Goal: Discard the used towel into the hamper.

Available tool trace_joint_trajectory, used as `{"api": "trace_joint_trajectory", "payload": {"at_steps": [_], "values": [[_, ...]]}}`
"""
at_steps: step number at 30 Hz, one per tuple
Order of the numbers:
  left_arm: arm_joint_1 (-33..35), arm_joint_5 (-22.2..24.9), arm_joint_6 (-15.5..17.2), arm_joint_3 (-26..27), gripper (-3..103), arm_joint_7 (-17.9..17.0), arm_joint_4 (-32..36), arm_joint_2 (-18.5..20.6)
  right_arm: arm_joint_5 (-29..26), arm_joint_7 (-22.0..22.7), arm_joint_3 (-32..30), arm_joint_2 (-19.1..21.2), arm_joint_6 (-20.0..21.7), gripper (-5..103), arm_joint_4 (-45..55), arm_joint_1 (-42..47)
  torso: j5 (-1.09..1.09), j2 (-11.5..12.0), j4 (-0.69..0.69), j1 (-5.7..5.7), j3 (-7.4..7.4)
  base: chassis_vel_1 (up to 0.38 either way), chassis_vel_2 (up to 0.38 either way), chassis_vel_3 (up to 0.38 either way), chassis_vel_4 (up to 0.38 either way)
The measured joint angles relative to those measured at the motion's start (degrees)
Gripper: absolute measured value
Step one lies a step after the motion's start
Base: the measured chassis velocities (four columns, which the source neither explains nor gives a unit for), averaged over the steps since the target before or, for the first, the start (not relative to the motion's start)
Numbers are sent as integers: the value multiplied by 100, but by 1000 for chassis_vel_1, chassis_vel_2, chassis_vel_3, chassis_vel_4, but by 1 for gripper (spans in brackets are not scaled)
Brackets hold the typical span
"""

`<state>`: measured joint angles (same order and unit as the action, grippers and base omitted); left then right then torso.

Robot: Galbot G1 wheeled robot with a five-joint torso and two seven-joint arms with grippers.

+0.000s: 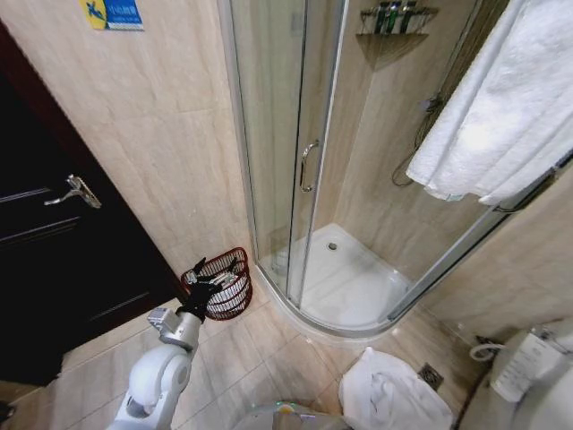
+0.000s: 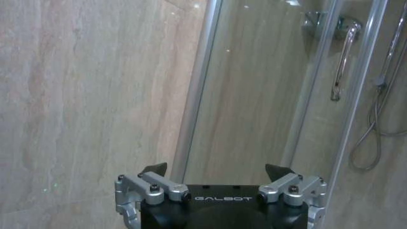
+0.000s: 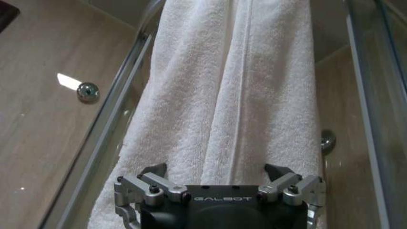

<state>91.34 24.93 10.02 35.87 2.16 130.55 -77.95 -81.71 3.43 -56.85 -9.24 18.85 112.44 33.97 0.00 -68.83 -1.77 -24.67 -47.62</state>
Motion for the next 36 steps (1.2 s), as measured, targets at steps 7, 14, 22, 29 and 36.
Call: {"api": "trace_joint_trajectory", "payload": {"at_steps": [7,14,22,29,36], "values": [[0,0,0,0,100,0,0,0,864,20,80,-301,20,100,156,-157,0,0,0,0,0,0,0,0,0],[0,0,0,0,100,0,0,0,1706,50,83,-612,58,100,460,-76,0,0,0,0,0,0,0,0,0],[0,0,0,1,100,0,0,0,2436,303,48,-1309,197,100,786,-204,-2,0,0,0,0,0,0,0,0],[0,0,0,0,100,0,0,0,3111,229,-34,-2354,158,100,881,-77,2,1,-1,0,0,0,0,0,0],[0,0,0,1,100,0,0,0,4180,-110,966,-3577,177,100,324,-1582,-3,1,-1,-1,-1,0,0,0,0]]}}
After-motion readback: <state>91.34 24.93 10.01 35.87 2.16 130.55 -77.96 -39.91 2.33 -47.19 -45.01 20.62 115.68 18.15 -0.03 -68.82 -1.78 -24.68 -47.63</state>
